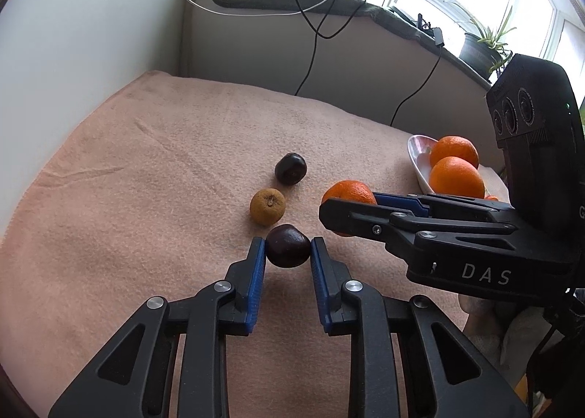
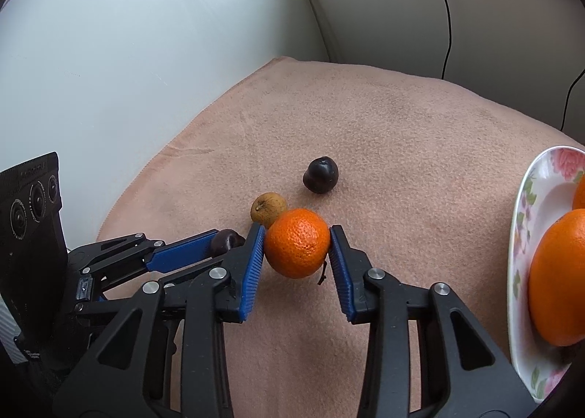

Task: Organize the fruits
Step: 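Lift the tangerine and plum and carry both over the plate, then open both grippers to drop the tangerine and plum into the plate, then withdraw both grippers from the plate toward the last plum and brown fruit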

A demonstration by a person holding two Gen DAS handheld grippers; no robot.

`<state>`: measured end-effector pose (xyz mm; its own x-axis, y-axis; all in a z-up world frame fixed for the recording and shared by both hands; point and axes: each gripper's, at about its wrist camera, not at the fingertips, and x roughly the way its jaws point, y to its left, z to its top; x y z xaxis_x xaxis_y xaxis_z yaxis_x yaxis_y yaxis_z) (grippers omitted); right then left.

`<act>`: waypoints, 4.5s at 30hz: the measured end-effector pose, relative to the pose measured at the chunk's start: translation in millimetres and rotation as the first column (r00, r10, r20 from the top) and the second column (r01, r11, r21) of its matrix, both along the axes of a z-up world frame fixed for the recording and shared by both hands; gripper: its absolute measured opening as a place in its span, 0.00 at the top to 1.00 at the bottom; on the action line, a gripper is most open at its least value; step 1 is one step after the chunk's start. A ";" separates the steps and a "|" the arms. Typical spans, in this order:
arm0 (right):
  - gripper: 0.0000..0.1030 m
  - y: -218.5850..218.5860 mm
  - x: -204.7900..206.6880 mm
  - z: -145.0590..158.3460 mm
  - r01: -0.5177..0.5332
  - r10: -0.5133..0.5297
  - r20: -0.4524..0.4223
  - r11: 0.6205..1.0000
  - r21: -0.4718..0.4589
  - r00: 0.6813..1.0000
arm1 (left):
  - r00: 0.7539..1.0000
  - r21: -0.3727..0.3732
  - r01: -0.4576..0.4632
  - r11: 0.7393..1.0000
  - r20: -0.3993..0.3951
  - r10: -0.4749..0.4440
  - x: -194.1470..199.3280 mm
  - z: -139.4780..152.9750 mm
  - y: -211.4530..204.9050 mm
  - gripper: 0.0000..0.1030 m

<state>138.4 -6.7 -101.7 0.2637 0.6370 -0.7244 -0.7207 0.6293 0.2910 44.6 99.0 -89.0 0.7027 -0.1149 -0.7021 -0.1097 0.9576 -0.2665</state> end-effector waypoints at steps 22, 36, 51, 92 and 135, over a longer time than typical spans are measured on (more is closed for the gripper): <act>0.64 -106.9 -19.9 44.3 0.139 -0.144 0.060 0.986 0.089 0.988 | 0.988 -0.030 0.125 0.992 0.094 -0.122 -1.1 36.7 -57.7 0.77; 0.64 -179.0 -7.4 54.8 0.264 -0.273 0.071 0.957 0.120 0.959 | 0.968 -0.021 0.228 0.973 0.113 -0.224 16.5 47.4 -109.1 0.77; 0.64 -230.6 20.2 51.1 0.360 -0.370 0.069 0.925 0.121 0.926 | 0.945 -0.004 0.309 0.951 0.112 -0.307 50.3 52.8 -153.1 0.77; 0.49 -238.6 78.1 28.5 0.416 -0.420 0.033 0.905 0.087 0.907 | 0.916 0.022 0.392 0.920 0.082 -0.392 90.5 50.8 -200.5 0.73; 0.21 -247.0 51.7 46.6 0.470 -0.488 0.054 0.861 0.194 0.871 | 0.952 0.096 0.285 0.954 0.083 -0.293 64.1 59.5 -180.8 0.24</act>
<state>190.1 -253.7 -55.1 0.6312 0.5240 -0.5719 -0.3732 0.8515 0.3682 108.8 -81.9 -29.5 0.7118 -0.2677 -0.6494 0.1971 0.9635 -0.1811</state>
